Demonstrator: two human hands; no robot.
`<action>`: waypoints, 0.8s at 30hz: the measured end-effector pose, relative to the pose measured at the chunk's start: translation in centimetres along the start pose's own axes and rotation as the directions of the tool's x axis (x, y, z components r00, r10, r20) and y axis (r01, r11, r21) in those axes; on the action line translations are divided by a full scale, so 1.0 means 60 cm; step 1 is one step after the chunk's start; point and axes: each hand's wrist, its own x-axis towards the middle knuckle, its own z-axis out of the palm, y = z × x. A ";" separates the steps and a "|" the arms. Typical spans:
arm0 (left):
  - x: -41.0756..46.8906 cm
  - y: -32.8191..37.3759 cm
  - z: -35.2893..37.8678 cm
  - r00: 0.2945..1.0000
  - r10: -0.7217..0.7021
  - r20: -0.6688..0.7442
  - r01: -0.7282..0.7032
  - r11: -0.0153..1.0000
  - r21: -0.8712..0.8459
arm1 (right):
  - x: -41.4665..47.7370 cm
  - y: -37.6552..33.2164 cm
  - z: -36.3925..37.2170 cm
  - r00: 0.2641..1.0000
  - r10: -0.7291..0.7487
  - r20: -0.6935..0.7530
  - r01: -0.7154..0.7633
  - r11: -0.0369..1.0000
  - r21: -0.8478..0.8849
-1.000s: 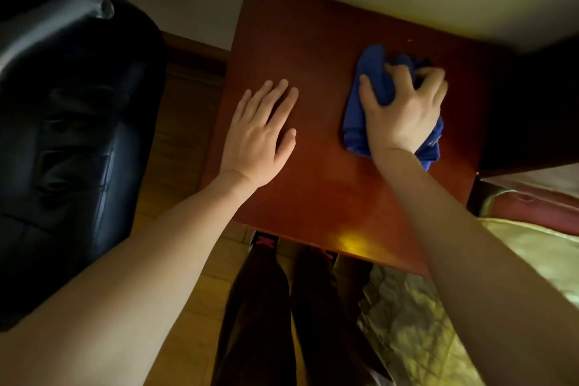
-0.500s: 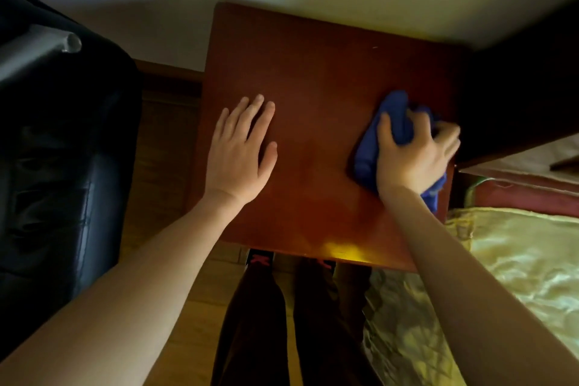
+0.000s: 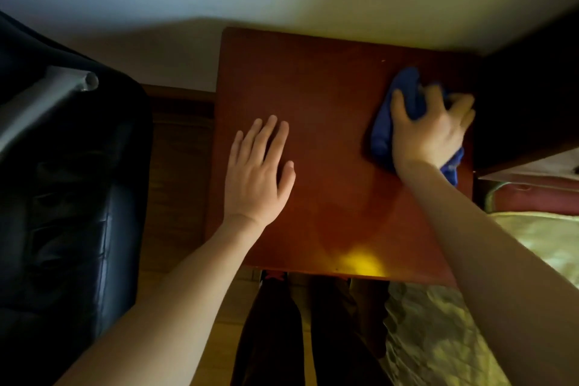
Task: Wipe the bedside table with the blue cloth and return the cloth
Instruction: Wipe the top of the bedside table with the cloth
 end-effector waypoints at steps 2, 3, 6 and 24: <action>-0.001 -0.001 0.001 1.000 0.004 -0.009 -0.004 1.000 0.001 | 0.023 -0.070 0.033 0.999 0.038 0.000 -0.038 0.999 -0.016; -0.001 -0.001 0.001 1.000 0.010 -0.012 -0.010 1.000 -0.001 | 0.023 -0.105 0.045 1.000 -0.011 0.013 0.011 1.000 -0.008; -0.001 -0.001 -0.003 1.000 0.003 0.000 -0.003 1.000 -0.003 | -0.007 -0.153 0.049 0.944 -0.319 0.088 0.315 0.947 0.058; 0.001 0.004 -0.009 1.000 -0.011 0.014 0.011 0.999 -0.030 | -0.018 -0.106 0.030 0.729 -0.661 0.177 0.636 0.750 0.183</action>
